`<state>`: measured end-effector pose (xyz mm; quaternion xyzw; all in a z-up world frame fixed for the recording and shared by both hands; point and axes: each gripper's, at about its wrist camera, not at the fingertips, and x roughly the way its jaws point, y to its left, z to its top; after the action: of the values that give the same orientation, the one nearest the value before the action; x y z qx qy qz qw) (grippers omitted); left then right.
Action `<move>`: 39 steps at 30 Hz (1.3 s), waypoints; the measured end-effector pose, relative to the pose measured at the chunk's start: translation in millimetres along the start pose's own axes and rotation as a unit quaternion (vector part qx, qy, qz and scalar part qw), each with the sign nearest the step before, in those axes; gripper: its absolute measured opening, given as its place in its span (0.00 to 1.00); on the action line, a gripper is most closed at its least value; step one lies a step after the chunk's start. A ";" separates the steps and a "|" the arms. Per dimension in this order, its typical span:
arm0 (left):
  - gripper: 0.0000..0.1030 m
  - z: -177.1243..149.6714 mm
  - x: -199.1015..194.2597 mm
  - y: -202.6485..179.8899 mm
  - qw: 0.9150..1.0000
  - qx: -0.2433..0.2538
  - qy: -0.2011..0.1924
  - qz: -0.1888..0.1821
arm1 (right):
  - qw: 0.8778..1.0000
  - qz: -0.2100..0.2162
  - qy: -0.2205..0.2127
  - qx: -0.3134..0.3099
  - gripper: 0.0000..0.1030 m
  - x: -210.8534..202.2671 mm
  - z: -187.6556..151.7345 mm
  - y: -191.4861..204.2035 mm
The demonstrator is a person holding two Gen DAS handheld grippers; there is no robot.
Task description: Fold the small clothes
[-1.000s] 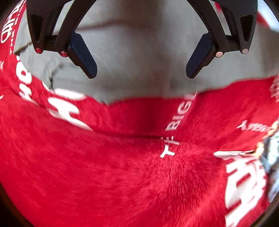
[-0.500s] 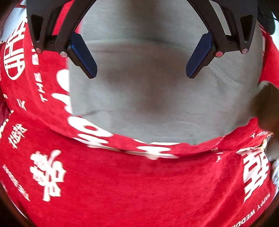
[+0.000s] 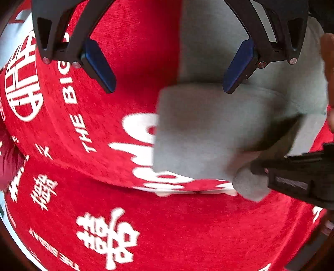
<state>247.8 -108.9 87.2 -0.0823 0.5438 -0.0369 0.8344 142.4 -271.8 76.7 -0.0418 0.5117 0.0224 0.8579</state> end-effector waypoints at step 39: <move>0.79 -73.7 -3.2 174.9 0.996 -0.037 0.008 0.077 | 0.997 0.065 -0.007 0.028 0.22 46.6 66.4 63.9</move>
<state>174.3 56.4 29.9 -0.0700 0.5563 0.0471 0.8267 217.5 -202.2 64.0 0.0163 0.5079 0.0642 0.8588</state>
